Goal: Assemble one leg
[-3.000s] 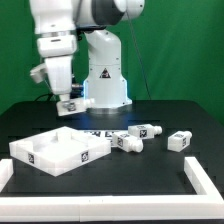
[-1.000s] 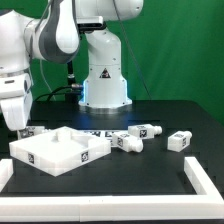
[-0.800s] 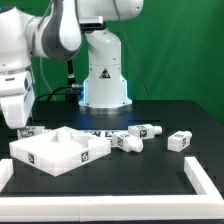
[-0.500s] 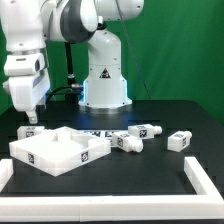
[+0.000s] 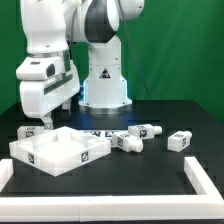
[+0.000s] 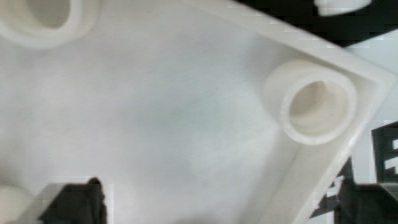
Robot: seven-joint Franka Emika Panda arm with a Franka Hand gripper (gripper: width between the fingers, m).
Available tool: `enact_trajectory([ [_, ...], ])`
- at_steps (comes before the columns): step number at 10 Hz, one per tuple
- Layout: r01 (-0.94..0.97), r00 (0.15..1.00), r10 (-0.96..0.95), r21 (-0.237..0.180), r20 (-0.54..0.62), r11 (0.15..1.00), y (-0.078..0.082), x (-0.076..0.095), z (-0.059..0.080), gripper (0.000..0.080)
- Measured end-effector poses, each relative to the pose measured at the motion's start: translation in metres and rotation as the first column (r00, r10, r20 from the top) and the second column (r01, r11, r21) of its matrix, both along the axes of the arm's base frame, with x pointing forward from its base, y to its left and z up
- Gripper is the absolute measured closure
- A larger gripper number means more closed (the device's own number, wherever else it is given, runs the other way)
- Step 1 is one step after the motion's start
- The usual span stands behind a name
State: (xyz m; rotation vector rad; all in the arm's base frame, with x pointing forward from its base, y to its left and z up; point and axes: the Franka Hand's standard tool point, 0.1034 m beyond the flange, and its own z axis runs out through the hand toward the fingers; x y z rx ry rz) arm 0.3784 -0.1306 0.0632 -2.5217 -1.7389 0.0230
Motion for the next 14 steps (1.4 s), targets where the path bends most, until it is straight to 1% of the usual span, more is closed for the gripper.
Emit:
enact_trajectory([
  [5, 0.025, 1.000, -0.025, -0.001, -0.003, 1.000, 0.001, -0.001, -0.002, 0.0150],
  [6, 0.138, 0.990, -0.138, -0.011, -0.007, 0.990, 0.009, -0.008, -0.007, 0.0150],
  [7, 0.203, 0.979, -0.203, -0.015, -0.015, 0.979, 0.016, -0.010, -0.010, 0.0150],
  [9, 0.349, 0.936, -0.350, -0.017, -0.050, 0.937, 0.033, -0.005, -0.021, 0.0150],
  [11, 0.361, 0.931, -0.361, -0.017, -0.059, 0.932, 0.049, -0.004, -0.027, 0.0150],
  [12, 0.361, 0.930, -0.361, -0.016, -0.062, 0.933, 0.055, -0.004, -0.029, 0.0150],
  [14, 0.360, 0.931, -0.361, -0.018, -0.059, 0.933, 0.056, -0.005, -0.046, 0.0150],
])
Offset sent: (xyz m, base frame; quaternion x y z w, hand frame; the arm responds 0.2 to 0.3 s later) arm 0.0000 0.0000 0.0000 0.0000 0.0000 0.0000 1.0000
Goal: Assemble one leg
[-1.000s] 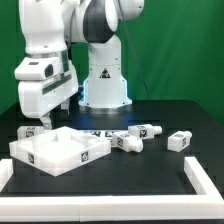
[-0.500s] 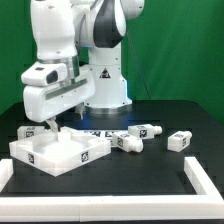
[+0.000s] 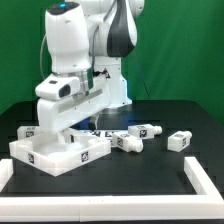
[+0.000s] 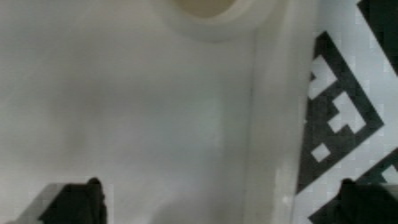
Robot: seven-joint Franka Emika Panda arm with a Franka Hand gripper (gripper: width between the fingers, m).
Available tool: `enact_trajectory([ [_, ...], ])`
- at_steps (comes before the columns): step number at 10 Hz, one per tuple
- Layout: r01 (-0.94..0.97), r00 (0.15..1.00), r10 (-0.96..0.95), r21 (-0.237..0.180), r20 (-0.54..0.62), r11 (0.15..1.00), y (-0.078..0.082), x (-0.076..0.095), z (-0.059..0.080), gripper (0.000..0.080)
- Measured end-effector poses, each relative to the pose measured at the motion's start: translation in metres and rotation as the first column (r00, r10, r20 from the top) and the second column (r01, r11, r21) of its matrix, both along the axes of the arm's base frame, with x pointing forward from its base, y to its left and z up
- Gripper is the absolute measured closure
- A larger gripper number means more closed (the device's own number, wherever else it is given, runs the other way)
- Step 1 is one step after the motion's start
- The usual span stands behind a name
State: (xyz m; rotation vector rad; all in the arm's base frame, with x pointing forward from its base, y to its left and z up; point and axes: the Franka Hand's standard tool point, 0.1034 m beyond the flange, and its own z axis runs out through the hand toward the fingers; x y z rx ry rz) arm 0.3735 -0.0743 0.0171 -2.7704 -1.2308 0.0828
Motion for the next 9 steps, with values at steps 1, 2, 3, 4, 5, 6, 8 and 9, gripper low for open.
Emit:
enact_trajectory([
  [1, -0.002, 1.000, 0.002, 0.000, 0.001, 1.000, 0.0013, -0.0001, -0.0068, 0.0150],
  [2, -0.009, 1.000, 0.009, -0.007, 0.015, 1.000, 0.0022, 0.0004, -0.0091, 0.0150],
  [3, -0.009, 1.000, 0.009, -0.011, 0.022, 1.000, 0.0019, -0.0001, -0.0093, 0.0150],
  [4, -0.008, 1.000, 0.009, -0.010, 0.021, 1.000, 0.0017, 0.0000, -0.0093, 0.0177],
  [5, -0.008, 1.000, 0.009, -0.010, 0.021, 1.000, 0.0017, -0.0001, -0.0093, 0.0310],
  [6, -0.008, 1.000, 0.009, -0.010, 0.021, 1.000, 0.0017, 0.0000, -0.0093, 0.0310],
  [8, -0.008, 1.000, 0.009, -0.010, 0.021, 1.000, 0.0017, -0.0001, -0.0093, 0.0495],
  [9, -0.008, 1.000, 0.009, -0.010, 0.021, 1.000, 0.0017, -0.0001, -0.0093, 0.0688],
])
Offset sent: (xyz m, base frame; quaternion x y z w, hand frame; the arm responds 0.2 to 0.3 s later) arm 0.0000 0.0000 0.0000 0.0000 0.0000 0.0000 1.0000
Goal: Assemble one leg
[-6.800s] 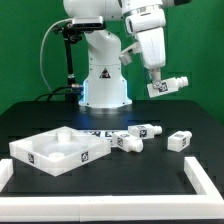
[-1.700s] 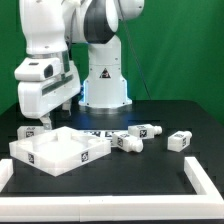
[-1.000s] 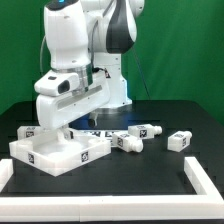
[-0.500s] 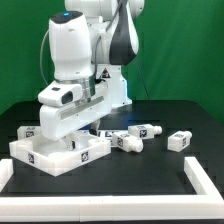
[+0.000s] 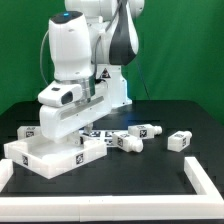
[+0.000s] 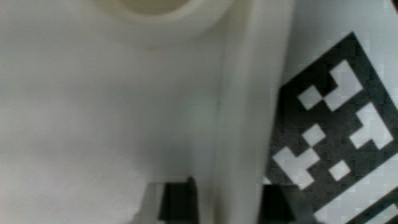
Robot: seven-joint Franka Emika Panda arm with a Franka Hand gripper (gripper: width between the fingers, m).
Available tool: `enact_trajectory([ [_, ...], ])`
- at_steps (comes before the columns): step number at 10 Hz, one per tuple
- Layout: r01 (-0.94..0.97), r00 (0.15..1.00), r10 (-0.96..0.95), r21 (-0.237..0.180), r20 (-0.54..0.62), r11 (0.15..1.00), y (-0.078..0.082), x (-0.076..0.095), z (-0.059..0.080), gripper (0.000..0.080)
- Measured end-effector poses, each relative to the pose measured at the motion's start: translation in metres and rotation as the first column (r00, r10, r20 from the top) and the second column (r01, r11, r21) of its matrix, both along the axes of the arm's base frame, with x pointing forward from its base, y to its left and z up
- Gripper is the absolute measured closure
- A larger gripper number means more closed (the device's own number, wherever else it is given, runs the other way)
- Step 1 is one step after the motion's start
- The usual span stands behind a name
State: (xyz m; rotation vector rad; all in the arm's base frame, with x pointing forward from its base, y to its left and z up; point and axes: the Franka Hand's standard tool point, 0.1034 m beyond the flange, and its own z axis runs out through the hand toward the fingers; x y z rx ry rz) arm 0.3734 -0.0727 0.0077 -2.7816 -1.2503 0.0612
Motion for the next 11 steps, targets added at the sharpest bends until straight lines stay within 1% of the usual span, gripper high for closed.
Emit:
enact_trajectory([
  [1, 0.001, 1.000, -0.001, -0.002, 0.007, 1.000, -0.001, 0.002, 0.001, 0.0741],
  [2, 0.004, 1.000, -0.004, -0.005, 0.015, 1.000, 0.001, 0.004, 0.002, 0.0741],
  [4, -0.006, 1.000, 0.006, -0.006, 0.027, 1.000, 0.017, 0.011, 0.008, 0.0743],
  [5, -0.022, 0.999, 0.022, -0.002, 0.025, 1.000, 0.022, 0.015, 0.009, 0.0743],
  [7, -0.088, 0.995, 0.087, 0.003, 0.044, 0.996, 0.038, 0.027, 0.014, 0.0744],
  [9, -0.146, 0.988, 0.145, 0.009, 0.050, 0.989, 0.032, 0.033, 0.010, 0.0744],
  [10, -0.166, 0.985, 0.165, 0.013, 0.047, 0.986, 0.032, 0.036, 0.010, 0.0744],
  [11, -0.181, 0.982, 0.181, 0.009, 0.054, 0.983, 0.035, 0.038, 0.011, 0.0744],
])
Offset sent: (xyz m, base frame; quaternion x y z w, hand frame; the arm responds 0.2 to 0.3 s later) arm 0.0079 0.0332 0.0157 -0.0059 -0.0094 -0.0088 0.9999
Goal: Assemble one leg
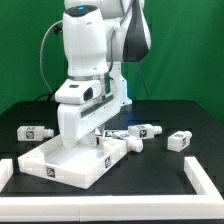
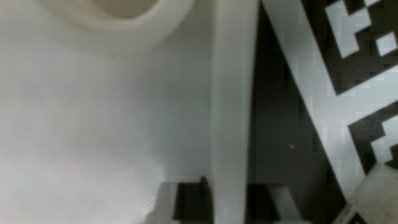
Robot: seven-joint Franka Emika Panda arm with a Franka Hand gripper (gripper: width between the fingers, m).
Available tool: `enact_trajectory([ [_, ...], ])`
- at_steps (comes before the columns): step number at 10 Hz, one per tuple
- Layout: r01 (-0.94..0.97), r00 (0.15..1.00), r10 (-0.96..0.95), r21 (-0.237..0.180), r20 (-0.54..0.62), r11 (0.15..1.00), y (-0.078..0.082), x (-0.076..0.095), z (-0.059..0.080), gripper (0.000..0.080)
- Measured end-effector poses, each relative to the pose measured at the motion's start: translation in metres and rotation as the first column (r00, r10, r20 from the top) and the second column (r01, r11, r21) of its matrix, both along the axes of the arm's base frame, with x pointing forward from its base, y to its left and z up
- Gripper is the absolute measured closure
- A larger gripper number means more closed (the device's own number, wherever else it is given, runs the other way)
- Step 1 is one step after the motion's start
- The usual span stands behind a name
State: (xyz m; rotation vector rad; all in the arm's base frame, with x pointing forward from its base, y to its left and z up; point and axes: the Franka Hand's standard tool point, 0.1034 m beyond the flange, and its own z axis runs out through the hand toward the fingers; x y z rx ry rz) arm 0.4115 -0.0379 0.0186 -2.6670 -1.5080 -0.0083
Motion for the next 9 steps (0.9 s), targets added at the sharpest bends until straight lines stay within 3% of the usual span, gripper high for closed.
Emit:
enact_trajectory([
  [4, 0.006, 1.000, -0.006, 0.001, -0.005, 1.000, -0.001, -0.001, -0.002, 0.0744],
  [5, -0.078, 0.997, 0.078, 0.003, 0.012, 0.997, -0.004, 0.009, -0.002, 0.0744],
  [7, -0.204, 0.978, 0.202, 0.032, 0.044, 0.979, -0.014, 0.047, -0.006, 0.0744],
  [8, -0.205, 0.978, 0.203, 0.049, 0.053, 0.977, -0.010, 0.058, -0.007, 0.0744],
  [9, -0.208, 0.974, 0.205, 0.026, 0.098, 0.978, 0.005, 0.068, -0.004, 0.0744],
])
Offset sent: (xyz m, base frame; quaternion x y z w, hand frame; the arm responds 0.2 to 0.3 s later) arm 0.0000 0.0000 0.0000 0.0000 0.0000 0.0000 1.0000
